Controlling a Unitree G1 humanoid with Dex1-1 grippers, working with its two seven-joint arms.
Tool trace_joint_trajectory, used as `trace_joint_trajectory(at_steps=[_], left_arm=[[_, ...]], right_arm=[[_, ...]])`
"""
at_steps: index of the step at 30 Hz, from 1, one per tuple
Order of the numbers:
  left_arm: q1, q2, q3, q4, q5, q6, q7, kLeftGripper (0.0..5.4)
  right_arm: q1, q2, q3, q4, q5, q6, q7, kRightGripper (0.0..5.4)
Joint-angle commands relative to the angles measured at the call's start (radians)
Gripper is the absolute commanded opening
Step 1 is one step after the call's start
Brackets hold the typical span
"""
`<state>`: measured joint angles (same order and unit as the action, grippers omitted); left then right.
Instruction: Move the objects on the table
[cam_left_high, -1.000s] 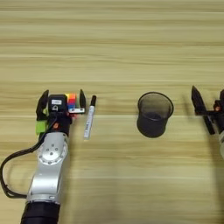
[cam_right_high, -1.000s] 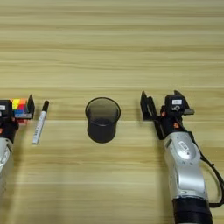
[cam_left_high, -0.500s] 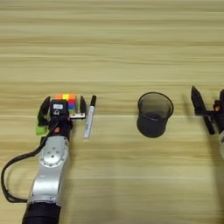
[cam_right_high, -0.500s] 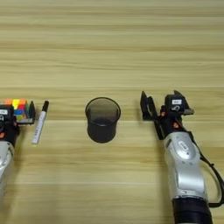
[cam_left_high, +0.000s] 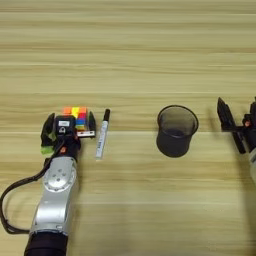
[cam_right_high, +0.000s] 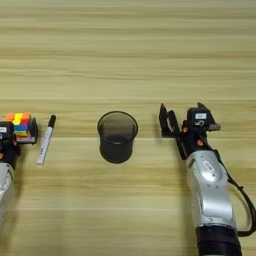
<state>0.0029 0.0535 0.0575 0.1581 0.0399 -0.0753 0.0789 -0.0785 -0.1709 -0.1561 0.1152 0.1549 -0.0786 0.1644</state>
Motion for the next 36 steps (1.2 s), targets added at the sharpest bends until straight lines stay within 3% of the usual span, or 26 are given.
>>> trace_joint_trajectory(at_steps=[1,11,33,36], left_arm=[[-0.009,0.002,-0.005,0.01,0.008,0.001,-0.004,5.38],[-0.008,0.002,-0.01,0.015,0.001,0.001,-0.016,5.38],[-0.012,-0.003,-0.012,0.022,-0.002,-0.012,-0.029,3.29],[-0.012,-0.003,-0.011,0.021,-0.002,-0.013,-0.03,3.28]], right_arm=[[0.001,0.002,0.001,-0.015,0.0,0.001,0.001,5.4],[0.002,0.002,0.001,-0.017,0.0,0.002,0.001,5.4],[-0.005,0.002,0.0,-0.009,0.0,0.002,0.001,5.4],[-0.006,0.002,0.001,-0.009,0.0,0.003,0.0,5.4]])
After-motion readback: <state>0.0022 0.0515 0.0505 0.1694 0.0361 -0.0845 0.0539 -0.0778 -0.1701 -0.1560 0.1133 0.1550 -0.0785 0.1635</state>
